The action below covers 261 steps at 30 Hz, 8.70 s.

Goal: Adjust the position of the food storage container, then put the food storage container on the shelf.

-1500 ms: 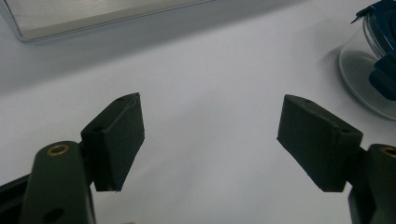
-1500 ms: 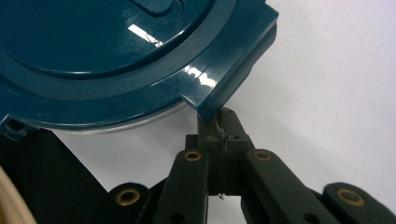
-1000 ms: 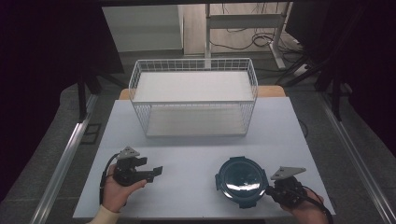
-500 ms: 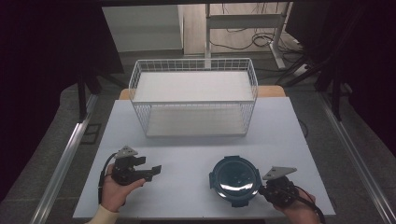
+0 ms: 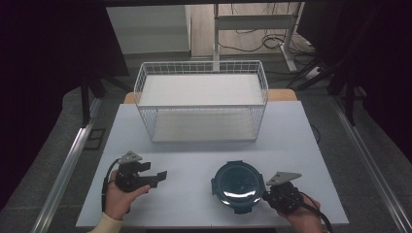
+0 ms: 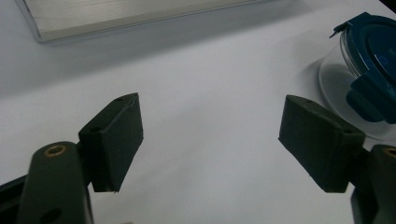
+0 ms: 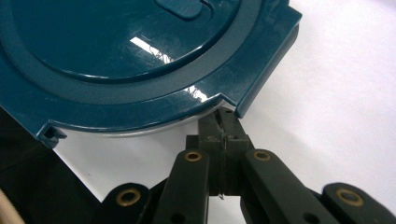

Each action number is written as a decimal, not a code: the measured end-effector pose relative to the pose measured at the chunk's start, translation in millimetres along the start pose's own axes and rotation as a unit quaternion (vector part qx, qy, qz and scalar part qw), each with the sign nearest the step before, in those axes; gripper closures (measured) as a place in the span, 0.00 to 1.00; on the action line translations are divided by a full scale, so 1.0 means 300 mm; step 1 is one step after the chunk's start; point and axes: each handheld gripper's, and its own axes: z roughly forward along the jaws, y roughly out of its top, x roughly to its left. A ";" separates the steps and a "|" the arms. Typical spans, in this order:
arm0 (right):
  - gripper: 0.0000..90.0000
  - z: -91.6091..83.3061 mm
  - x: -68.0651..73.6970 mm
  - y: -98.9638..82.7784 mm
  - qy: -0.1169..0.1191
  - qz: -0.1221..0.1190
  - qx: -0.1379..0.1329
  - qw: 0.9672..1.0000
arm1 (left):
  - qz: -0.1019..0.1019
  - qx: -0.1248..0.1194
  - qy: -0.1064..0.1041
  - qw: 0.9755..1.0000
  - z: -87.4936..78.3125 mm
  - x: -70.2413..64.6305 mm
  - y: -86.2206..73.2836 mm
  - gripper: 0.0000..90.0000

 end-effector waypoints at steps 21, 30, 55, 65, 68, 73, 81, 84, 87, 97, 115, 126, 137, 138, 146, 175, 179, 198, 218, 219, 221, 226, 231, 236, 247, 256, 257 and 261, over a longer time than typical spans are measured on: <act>1.00 0.096 0.097 0.112 0.014 -0.029 -0.001 0.999 | 0.000 0.001 0.002 1.000 0.000 0.005 0.001 0.24; 1.00 0.152 0.157 0.177 0.031 -0.042 -0.003 0.999 | 0.000 0.002 -0.004 1.000 0.002 0.000 0.003 0.24; 0.83 0.029 0.045 0.161 0.062 0.037 -0.139 0.988 | -0.007 -0.009 -0.016 1.000 -0.028 0.007 0.008 0.24; 0.43 0.038 0.004 0.142 0.072 0.077 -0.166 0.980 | -0.012 -0.006 -0.030 0.999 -0.035 0.001 0.015 0.22; 0.35 0.032 0.004 0.143 0.076 0.074 -0.166 0.980 | -0.012 -0.002 -0.035 0.999 -0.025 -0.010 0.014 0.21; 0.28 0.040 0.007 0.149 0.082 0.084 -0.155 0.981 | -0.020 -0.002 -0.034 0.999 -0.026 -0.016 0.016 0.17; 0.28 0.059 0.012 0.168 0.105 0.099 -0.147 0.979 | -0.040 0.003 -0.058 0.998 -0.037 -0.021 0.024 0.17; 0.25 0.049 0.013 0.197 0.115 0.112 -0.153 0.975 | -0.039 -0.001 -0.069 0.997 -0.046 -0.043 0.041 0.17; 0.23 0.045 0.017 0.218 0.114 0.113 -0.152 0.975 | -0.037 -0.006 -0.076 0.996 -0.053 -0.056 0.053 0.17; 0.20 0.097 0.048 0.300 0.123 0.137 -0.143 0.972 | -0.050 0.014 -0.103 0.993 -0.023 -0.045 0.052 0.17; 0.18 0.192 0.052 0.287 0.171 0.185 -0.107 0.962 | -0.098 0.065 -0.149 0.982 0.107 -0.054 0.019 0.16; 0.17 0.250 0.066 0.271 0.207 0.212 -0.077 0.952 | -0.145 0.079 -0.193 0.967 0.171 -0.045 -0.019 0.19; 0.20 0.275 0.081 0.259 0.223 0.243 -0.068 0.941 | -0.185 0.093 -0.234 0.950 0.208 -0.048 -0.044 0.32; 0.20 0.275 0.082 0.259 0.223 0.247 -0.066 0.941 | -0.187 0.093 -0.232 0.950 0.206 -0.050 -0.044 0.32; 0.31 0.270 0.063 0.240 0.239 0.288 -0.075 0.924 | -0.196 0.091 -0.225 0.950 0.200 -0.056 -0.042 0.35; 0.42 0.204 0.093 0.223 0.216 0.251 -0.135 0.934 | -0.179 0.058 -0.218 0.958 0.146 -0.066 -0.042 0.47; 0.42 0.193 0.104 0.232 0.209 0.228 -0.145 0.940 | -0.169 0.048 -0.206 0.963 0.133 -0.073 -0.033 0.47; 0.42 0.152 0.099 0.278 0.204 0.196 -0.171 0.944 | -0.137 0.019 -0.198 0.970 0.084 -0.084 0.021 0.47; 0.42 0.107 0.052 0.375 0.205 0.183 -0.178 0.945 | -0.123 0.002 -0.191 0.974 0.056 -0.079 0.135 0.47; 0.43 0.101 0.047 0.384 0.206 0.180 -0.179 0.945 | -0.120 0.001 -0.190 0.975 0.052 -0.080 0.144 0.47; 0.43 0.084 0.042 0.404 0.205 0.179 -0.184 0.945 | -0.116 -0.001 -0.189 0.975 0.043 -0.080 0.163 0.47; 0.43 0.056 0.036 0.428 0.204 0.177 -0.193 0.943 | -0.106 -0.010 -0.188 0.976 0.015 -0.088 0.211 0.48; 0.43 0.015 0.025 0.463 0.203 0.171 -0.202 0.943 | -0.094 -0.017 -0.186 0.978 -0.011 -0.098 0.266 0.48; 0.43 -0.021 0.005 0.501 0.201 0.168 -0.206 0.943 | -0.091 -0.023 -0.186 0.978 -0.024 -0.105 0.318 0.48; 0.43 -0.053 -0.014 0.537 0.200 0.166 -0.211 0.942 | -0.085 -0.032 -0.183 0.979 -0.040 -0.112 0.368 0.47; 0.43 -0.076 -0.032 0.570 0.204 0.168 -0.212 0.941 | -0.079 -0.037 -0.184 0.979 -0.058 -0.112 0.417 0.48; 0.43 -0.076 -0.032 0.570 0.204 0.168 -0.212 0.941 | -0.079 -0.037 -0.184 0.979 -0.058 -0.112 0.417 0.48; 0.44 -0.090 -0.040 0.590 0.204 0.165 -0.215 0.941 | -0.073 -0.039 -0.181 0.980 -0.068 -0.112 0.445 0.48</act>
